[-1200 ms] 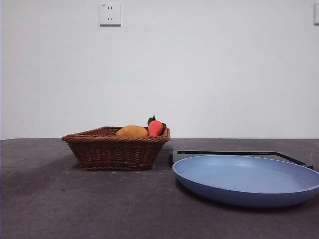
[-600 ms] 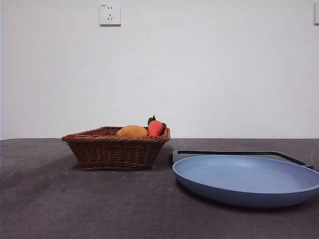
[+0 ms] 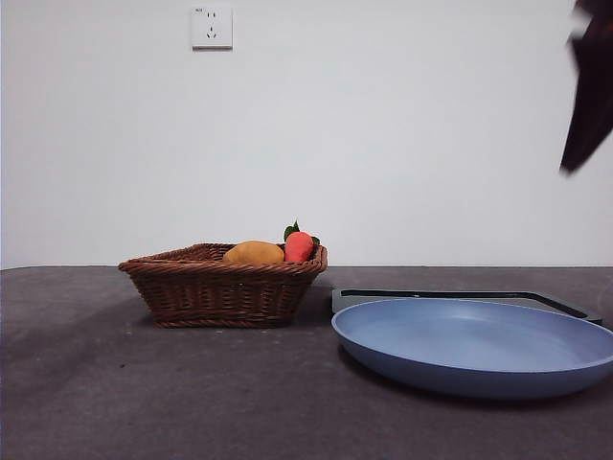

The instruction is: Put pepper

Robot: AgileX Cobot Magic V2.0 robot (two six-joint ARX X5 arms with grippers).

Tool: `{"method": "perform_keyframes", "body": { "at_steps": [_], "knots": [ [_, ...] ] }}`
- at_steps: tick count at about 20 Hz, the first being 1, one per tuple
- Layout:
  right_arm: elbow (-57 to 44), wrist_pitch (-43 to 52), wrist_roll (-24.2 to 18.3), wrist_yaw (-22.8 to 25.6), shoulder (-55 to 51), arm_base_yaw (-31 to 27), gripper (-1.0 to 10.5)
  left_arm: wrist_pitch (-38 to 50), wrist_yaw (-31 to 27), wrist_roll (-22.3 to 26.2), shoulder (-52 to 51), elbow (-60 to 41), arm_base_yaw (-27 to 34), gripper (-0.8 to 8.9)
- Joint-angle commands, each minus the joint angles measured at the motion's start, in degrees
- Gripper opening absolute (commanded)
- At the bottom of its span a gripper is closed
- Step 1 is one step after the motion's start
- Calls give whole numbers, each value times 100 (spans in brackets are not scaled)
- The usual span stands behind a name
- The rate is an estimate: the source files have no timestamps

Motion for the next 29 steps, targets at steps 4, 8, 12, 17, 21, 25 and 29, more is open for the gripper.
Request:
{"method": "perform_keyframes", "body": {
  "at_steps": [4, 8, 12, 17, 21, 25, 29],
  "knots": [
    [87, 544, 9, 166, 1392, 24, 315, 68, 22, 46, 13, 83, -20, 363],
    [87, 769, -92, 225, 1880, 24, 308, 68, 20, 46, 13, 83, -20, 363],
    [87, 885, -92, 304, 2166, 24, 300, 68, 20, 46, 13, 83, -20, 363],
    [87, 940, -133, 293, 2433, 59, 254, 68, 17, 46, 13, 83, -20, 363],
    [87, 979, -131, 289, 2559, 103, 216, 68, 17, 46, 13, 83, -20, 363],
    [87, 990, -131, 286, 2583, 131, 77, 66, 13, 46, 13, 83, -20, 363],
    [87, 984, -92, 282, 2583, 129, 5, 66, 4, 42, 15, 83, -20, 363]
  ]
}}
